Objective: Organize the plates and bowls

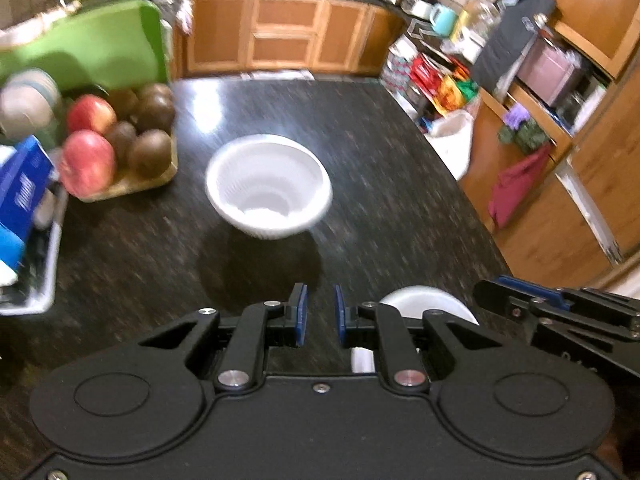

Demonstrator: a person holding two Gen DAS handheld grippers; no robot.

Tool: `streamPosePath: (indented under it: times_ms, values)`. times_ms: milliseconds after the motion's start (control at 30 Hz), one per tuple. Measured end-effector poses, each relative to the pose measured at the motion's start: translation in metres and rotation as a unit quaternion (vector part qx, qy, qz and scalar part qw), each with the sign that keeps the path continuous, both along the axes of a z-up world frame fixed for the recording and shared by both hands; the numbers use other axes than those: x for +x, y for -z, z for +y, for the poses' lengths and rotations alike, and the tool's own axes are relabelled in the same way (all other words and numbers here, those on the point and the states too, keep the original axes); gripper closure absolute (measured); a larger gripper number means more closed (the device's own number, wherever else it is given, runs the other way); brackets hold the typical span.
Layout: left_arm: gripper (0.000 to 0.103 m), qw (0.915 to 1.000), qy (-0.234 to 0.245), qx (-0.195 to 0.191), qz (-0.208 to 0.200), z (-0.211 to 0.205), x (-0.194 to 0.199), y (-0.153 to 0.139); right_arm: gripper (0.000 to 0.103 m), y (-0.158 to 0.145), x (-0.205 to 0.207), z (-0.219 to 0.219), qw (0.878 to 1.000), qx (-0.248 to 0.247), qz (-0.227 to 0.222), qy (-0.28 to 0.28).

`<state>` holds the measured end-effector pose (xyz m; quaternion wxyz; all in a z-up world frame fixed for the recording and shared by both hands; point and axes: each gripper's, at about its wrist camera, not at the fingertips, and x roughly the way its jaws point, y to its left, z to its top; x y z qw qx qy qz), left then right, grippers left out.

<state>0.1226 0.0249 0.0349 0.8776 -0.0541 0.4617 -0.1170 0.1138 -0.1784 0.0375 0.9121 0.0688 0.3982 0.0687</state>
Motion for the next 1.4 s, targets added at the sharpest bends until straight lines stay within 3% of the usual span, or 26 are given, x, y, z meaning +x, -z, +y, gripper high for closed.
streamPosePath:
  times_ms: [267,400,1100,1400]
  values:
    - [0.08,0.9983,-0.035,0.014,-0.044,0.016,0.023,-0.022,0.071,-0.023,0.033,0.013,0.999,-0.01,-0.035,-0.039]
    - [0.08,0.9975,-0.046,0.021,-0.05,0.021,0.04,-0.022,0.07,-0.025,0.058,0.018,0.998,-0.011,-0.029,-0.05]
    - [0.08,0.9978,-0.051,0.027,0.032,0.039,0.114,0.05,0.073,0.042,0.162,0.04,0.995,-0.005,0.063,-0.074]
    - [0.08,0.9979,-0.051,0.016,0.038,0.04,0.126,0.056,0.076,0.065,0.188,0.045,0.992,-0.002,0.093,-0.079]
